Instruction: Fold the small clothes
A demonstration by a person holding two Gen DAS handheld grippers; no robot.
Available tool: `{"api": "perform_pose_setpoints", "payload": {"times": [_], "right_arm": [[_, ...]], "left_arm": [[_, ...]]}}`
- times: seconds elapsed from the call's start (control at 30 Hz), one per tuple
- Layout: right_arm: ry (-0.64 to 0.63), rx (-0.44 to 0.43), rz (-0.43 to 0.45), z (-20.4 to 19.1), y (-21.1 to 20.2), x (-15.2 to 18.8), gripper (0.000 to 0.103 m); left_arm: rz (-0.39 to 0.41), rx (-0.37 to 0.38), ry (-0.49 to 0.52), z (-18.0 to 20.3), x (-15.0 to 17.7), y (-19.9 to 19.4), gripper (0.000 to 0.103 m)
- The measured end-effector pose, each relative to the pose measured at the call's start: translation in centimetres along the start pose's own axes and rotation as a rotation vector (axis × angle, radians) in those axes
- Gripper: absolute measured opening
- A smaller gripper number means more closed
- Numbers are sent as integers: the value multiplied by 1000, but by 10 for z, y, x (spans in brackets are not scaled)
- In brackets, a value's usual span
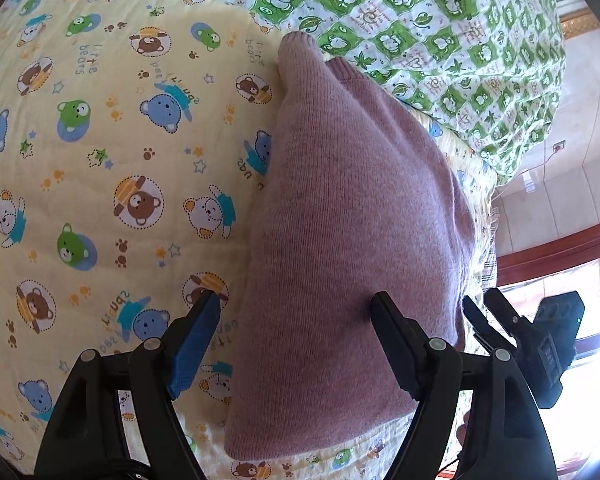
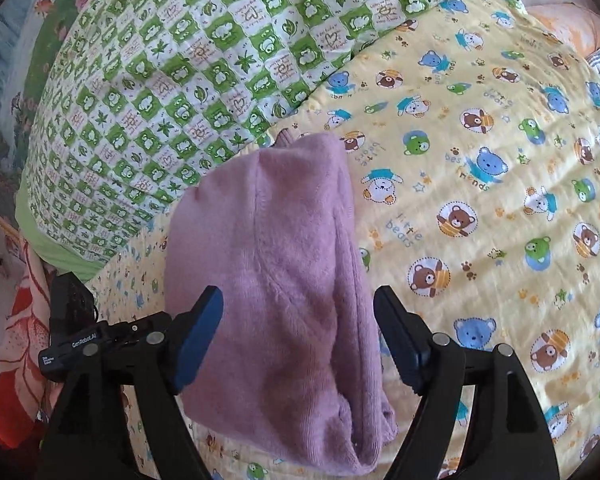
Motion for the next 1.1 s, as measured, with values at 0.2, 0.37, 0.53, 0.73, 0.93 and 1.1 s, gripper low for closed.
{"api": "perform_pose_setpoints", "payload": {"times": [0.2, 0.37, 0.53, 0.73, 0.93, 1.1], "right_arm": [[59, -39, -88, 15, 35, -1, 78], [52, -51, -139, 24, 54, 0, 78], [74, -103, -193, 32, 68, 0, 78], [86, -159, -222, 36, 78, 2, 72], [127, -216, -221, 28, 74, 6, 34], [143, -273, -171, 3, 50, 4, 30]], "left_arm": [[-15, 8, 6, 4, -4, 11, 81], [-35, 31, -6, 2, -7, 25, 83], [-36, 49, -37, -4, -10, 39, 89], [-66, 137, -104, -8, -9, 66, 71], [-16, 176, -71, 2, -11, 53, 46], [53, 174, -55, 11, -6, 17, 41]]}}
Point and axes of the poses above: each gripper's, at about its wrist camera, not at the fingertips, and y roughly the way its jaws point, z to its right, x to its underside, the point moved 3 cm from there along y, roughly the way its jaws point, and after that the axes turned 10 degrees about z, right-handed, at the moved point
